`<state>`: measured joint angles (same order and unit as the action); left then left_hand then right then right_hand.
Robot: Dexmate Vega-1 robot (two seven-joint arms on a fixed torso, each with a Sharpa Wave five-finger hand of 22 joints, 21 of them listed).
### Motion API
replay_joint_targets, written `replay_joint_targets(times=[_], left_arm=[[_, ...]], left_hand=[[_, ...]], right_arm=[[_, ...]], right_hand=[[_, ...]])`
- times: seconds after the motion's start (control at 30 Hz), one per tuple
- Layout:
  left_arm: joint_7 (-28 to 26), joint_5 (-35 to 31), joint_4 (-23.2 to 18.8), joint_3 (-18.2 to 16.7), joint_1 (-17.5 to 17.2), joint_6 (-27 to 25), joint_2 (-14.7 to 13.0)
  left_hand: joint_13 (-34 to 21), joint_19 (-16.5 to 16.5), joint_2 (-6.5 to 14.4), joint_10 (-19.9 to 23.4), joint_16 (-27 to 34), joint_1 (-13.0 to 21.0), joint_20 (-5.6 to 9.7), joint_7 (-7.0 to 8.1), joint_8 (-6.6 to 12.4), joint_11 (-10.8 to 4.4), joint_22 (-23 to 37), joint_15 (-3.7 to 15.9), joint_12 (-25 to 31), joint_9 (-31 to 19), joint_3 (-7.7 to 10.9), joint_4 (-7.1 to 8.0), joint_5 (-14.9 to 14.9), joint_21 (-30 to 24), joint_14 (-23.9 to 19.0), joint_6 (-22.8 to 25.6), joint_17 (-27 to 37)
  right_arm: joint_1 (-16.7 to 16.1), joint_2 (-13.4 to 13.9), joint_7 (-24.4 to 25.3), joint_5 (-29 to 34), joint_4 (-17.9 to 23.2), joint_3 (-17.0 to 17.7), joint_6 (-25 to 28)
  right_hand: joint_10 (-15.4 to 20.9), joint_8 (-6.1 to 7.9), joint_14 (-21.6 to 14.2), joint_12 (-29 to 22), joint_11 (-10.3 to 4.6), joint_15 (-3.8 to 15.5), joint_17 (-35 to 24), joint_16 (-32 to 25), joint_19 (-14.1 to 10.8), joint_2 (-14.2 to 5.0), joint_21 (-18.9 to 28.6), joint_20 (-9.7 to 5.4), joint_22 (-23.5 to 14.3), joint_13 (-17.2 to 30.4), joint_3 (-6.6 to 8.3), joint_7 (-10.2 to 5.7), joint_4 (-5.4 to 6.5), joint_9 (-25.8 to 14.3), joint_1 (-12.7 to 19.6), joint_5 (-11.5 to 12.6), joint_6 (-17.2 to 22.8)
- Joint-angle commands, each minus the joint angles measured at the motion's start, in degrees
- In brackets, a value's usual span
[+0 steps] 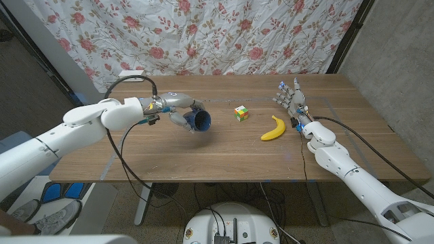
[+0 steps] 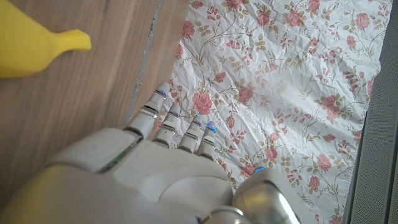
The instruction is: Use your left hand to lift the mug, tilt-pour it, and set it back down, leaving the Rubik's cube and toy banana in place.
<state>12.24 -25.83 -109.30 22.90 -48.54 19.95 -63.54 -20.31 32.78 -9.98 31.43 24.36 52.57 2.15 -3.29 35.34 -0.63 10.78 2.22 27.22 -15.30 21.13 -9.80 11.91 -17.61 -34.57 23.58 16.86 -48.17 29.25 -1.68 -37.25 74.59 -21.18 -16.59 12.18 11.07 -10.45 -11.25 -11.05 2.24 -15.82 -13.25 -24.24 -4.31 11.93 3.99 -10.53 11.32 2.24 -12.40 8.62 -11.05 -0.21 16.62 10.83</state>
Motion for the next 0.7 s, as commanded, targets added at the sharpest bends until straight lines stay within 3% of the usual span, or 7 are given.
replay_joint_targets(times=[0.03,0.37,0.7], left_arm=[[1.4,-6.6,-2.4,0.8,0.7,-1.4,-0.7],[3.0,-12.2,-4.2,1.6,1.8,-1.6,-1.3],[9.9,-13.5,-5.1,3.3,5.0,-3.3,0.0]], left_hand=[[-10.1,0.7,12.9,7.3,0.3,9.8,0.09,2.41,9.37,-6.59,0.3,9.06,0.6,-1.7,0.15,0.31,0.5,-0.3,-1.6,2.8,0.1],[-10.4,1.0,13.0,7.9,0.4,10.0,0.16,2.62,9.84,-6.87,0.3,9.33,0.7,-1.5,0.01,0.14,0.6,-0.5,-2.1,3.3,0.3],[-10.7,1.0,13.7,8.1,0.0,9.6,0.08,2.85,10.32,-7.04,0.3,9.24,0.8,-1.3,0.14,0.38,0.7,-0.6,-2.5,3.8,0.3]], right_arm=[[0.0,0.0,0.0,0.0,0.0,0.0,0.0],[0.0,0.0,0.0,0.0,-0.1,0.0,0.0],[0.0,0.0,0.0,0.0,-0.1,0.0,-0.1]], right_hand=[[0.4,0.21,-0.3,-0.3,0.07,2.82,-0.1,-0.3,-0.2,-0.57,0.4,0.08,-0.3,0.2,0.11,-0.37,0.39,-0.1,0.1,0.2,0.0],[0.3,0.21,-0.3,-0.2,0.02,2.90,-0.1,-0.3,-0.2,-0.57,0.4,0.04,-0.3,0.2,0.11,-0.37,0.39,-0.1,0.1,0.2,0.0],[0.4,0.20,-0.3,-0.3,0.05,2.86,-0.1,-0.3,-0.2,-0.57,0.4,0.04,-0.3,0.2,0.12,-0.37,0.39,-0.1,0.1,0.2,0.0]])
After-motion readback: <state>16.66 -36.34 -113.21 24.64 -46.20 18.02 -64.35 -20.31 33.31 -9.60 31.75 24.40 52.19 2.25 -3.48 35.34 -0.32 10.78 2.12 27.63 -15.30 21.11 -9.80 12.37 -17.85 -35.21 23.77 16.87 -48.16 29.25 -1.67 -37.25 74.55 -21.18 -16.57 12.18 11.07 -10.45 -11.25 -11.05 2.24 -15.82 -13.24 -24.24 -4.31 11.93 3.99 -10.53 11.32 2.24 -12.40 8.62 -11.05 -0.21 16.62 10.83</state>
